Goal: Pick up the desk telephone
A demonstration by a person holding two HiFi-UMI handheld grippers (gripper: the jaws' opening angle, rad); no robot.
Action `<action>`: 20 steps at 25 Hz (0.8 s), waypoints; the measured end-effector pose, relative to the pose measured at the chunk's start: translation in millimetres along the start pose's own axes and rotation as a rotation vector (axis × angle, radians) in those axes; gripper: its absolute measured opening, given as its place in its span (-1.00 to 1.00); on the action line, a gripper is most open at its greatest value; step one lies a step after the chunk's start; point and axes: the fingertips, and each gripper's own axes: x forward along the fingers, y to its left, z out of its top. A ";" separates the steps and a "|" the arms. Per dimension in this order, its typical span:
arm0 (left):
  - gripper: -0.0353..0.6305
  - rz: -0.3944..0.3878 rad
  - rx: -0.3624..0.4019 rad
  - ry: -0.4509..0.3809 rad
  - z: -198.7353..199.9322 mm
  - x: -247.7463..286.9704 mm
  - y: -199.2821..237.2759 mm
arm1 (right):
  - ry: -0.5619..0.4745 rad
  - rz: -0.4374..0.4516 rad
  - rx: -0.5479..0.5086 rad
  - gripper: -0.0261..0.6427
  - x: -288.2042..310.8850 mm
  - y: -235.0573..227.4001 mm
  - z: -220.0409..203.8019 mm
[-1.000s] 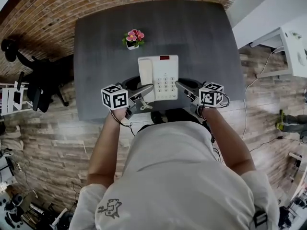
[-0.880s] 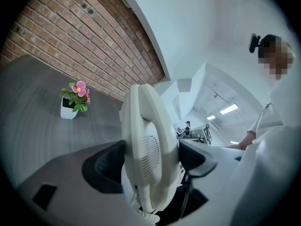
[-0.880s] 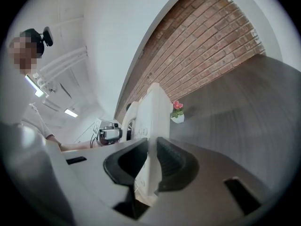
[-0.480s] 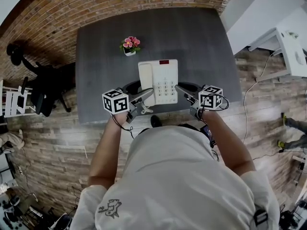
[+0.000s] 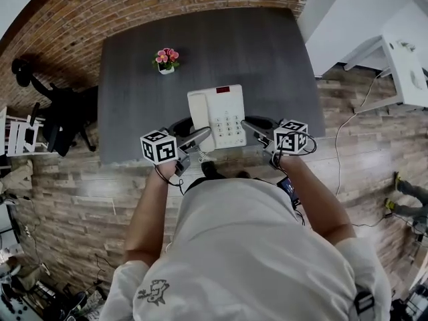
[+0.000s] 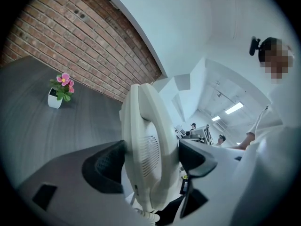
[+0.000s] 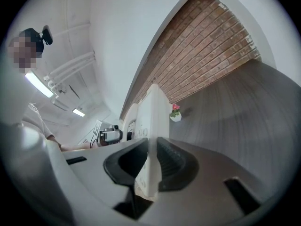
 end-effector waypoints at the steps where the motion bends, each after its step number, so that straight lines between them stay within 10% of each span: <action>1: 0.24 0.001 -0.002 0.000 -1.2 1.7 -1.6 | 0.001 0.002 0.002 -0.72 -2.3 -1.0 -0.6; 20: 0.24 0.064 0.016 -0.013 -77.6 9.2 -90.0 | 0.010 0.050 0.025 -0.72 -92.2 21.6 -68.2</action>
